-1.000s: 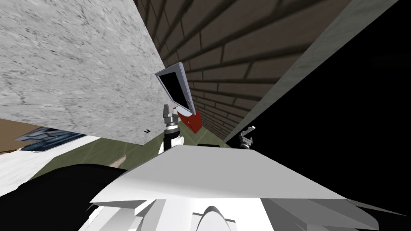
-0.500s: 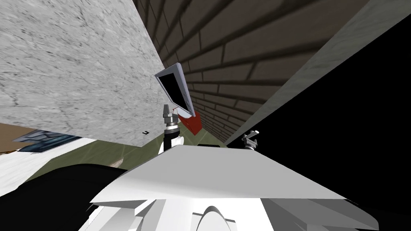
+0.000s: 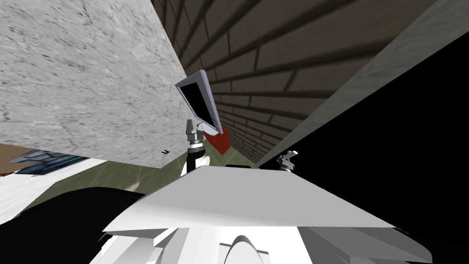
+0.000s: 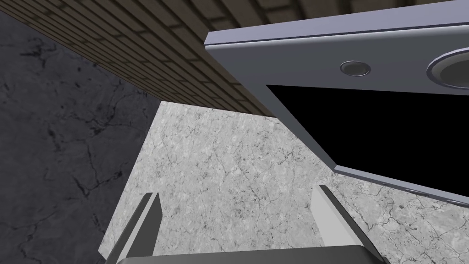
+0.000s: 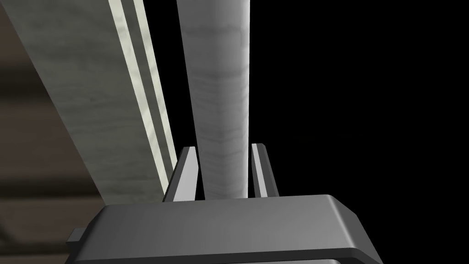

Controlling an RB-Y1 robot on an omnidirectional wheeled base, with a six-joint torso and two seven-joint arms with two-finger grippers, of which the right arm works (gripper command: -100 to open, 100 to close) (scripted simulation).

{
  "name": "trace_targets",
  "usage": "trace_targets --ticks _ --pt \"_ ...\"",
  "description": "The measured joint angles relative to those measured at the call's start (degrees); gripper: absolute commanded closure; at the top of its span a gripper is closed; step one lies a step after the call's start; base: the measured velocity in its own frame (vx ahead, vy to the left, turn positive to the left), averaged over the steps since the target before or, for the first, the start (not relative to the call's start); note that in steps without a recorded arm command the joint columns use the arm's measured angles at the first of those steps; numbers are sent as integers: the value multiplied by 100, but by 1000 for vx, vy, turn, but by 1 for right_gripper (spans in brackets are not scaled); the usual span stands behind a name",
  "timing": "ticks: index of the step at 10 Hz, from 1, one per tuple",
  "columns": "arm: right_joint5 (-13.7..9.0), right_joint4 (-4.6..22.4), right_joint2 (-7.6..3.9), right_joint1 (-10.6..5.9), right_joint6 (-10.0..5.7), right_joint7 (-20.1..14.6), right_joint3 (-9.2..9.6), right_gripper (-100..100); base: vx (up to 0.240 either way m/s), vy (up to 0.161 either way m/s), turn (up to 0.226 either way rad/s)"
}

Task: Pull the door open

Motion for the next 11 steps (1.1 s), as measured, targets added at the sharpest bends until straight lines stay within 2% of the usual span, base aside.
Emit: trace_targets --ticks 2,4,6,11 --pt "3 -2 2 -4 1 2 4 100 0 0 0" --pt "21 -33 -30 -1 -8 -23 31 100 -165 6 56" --pt "95 -92 -61 17 -33 -86 160 100 -202 1 66" --pt "305 -310 -190 189 -35 -306 552 100 -223 22 61"
